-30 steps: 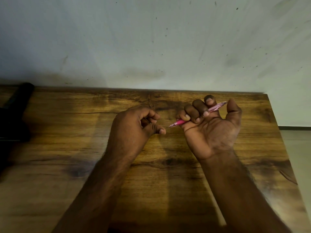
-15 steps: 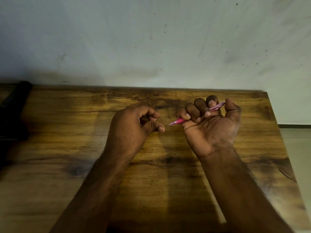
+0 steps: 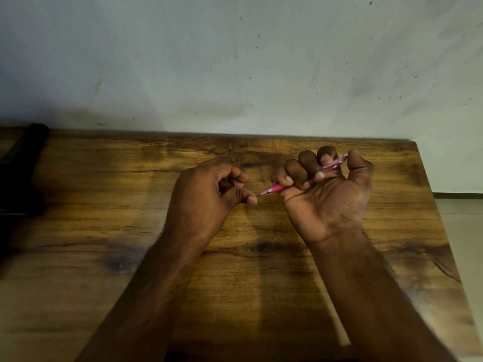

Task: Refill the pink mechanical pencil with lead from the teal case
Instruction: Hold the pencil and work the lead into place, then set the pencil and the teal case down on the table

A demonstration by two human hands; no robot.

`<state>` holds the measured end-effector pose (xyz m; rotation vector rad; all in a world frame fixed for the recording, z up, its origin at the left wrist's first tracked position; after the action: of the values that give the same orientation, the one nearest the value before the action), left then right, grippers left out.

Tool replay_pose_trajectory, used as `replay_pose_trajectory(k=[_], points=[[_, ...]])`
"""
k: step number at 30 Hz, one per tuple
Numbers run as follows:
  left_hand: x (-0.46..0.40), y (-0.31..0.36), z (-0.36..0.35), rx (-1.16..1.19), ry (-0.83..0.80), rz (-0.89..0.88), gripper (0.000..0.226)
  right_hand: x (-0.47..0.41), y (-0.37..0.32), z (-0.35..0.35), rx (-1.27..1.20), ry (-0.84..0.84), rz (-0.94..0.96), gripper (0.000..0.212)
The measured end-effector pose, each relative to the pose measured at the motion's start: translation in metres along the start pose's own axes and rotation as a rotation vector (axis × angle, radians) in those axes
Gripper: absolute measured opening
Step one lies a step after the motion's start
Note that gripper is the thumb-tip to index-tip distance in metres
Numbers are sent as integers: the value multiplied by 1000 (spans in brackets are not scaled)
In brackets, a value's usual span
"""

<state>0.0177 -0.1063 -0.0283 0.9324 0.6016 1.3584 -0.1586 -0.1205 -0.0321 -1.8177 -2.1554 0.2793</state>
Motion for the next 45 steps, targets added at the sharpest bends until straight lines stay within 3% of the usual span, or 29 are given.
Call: replay_pose_trajectory(k=[14, 22, 30, 37, 41, 45], points=[[1, 1, -1, -7, -11, 17, 30, -1, 2, 0, 24, -21, -22, 51], [1, -3, 4, -29, 10, 38, 20, -1, 2, 0, 12, -16, -44, 63], [1, 1, 5, -40, -3, 33, 21, -1, -2, 3, 37, 17, -7, 51], [1, -1, 8, -41, 8, 28, 21, -2, -1, 4, 39, 22, -28, 56], [1, -1, 18, -151, 54, 6, 22, -3, -1, 14, 192, 163, -50, 47], [0, -3, 19, -288, -1, 38, 31, 0, 1, 18, 350, 271, -69, 30]])
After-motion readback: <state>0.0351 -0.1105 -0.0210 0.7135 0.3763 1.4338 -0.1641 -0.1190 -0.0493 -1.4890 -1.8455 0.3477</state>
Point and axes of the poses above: each hand's wrist, its own x-axis away from the middle knuckle, its own z-axis out of the back of the hand, y = z × x, the point moved 7 cm from there along -x, towards the middle knuckle, and after that the axes turned 13 degrees about -y, right-handed, at the moved point
